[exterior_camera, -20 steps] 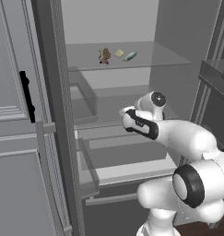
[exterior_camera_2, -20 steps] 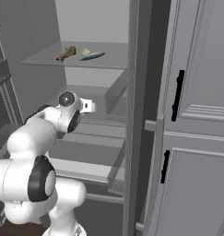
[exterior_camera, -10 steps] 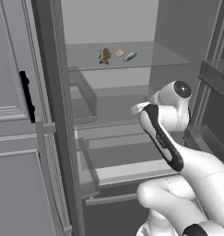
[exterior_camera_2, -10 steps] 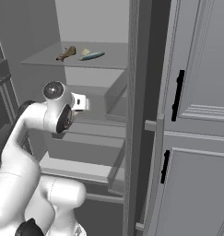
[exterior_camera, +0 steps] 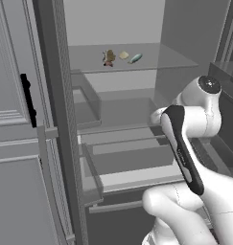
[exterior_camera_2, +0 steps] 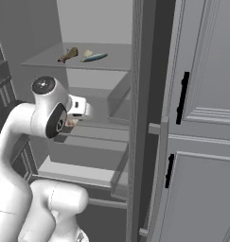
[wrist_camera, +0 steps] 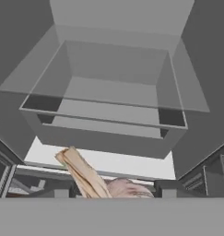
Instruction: Place one garlic and one fish in each tupperware on the nearby counter, to pack two identical lunches.
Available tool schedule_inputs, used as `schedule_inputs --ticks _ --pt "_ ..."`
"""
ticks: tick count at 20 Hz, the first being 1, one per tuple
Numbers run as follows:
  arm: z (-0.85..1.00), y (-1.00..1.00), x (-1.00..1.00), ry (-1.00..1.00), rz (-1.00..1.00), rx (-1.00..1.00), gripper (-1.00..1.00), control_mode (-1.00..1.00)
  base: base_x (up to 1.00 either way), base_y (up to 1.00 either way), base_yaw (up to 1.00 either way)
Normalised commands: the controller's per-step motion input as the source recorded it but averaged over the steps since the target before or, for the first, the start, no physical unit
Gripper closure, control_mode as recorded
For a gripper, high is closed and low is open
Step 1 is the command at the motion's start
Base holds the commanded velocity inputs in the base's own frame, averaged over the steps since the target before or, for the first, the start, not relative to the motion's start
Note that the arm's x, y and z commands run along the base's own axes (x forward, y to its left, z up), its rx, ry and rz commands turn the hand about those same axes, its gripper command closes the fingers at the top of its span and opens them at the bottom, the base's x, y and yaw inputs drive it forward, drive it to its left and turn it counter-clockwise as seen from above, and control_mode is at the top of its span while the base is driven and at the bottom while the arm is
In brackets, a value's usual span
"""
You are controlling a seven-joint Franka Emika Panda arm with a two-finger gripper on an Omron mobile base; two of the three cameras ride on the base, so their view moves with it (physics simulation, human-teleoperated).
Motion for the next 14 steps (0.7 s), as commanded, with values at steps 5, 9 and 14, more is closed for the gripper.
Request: schedule_inputs --ticks 5,9,14 --pt "0.0 0.0 -0.12 0.0 0.0 0.0 1.0 1.0 -0.8 -0.03 0.03" --pt "0.0 0.0 0.0 0.0 0.0 0.0 1.0 1.0 -0.97 -0.03 0.08" --pt "0.0 0.0 0.0 0.0 0.0 0.0 1.0 1.0 -0.47 0.0 0.15"
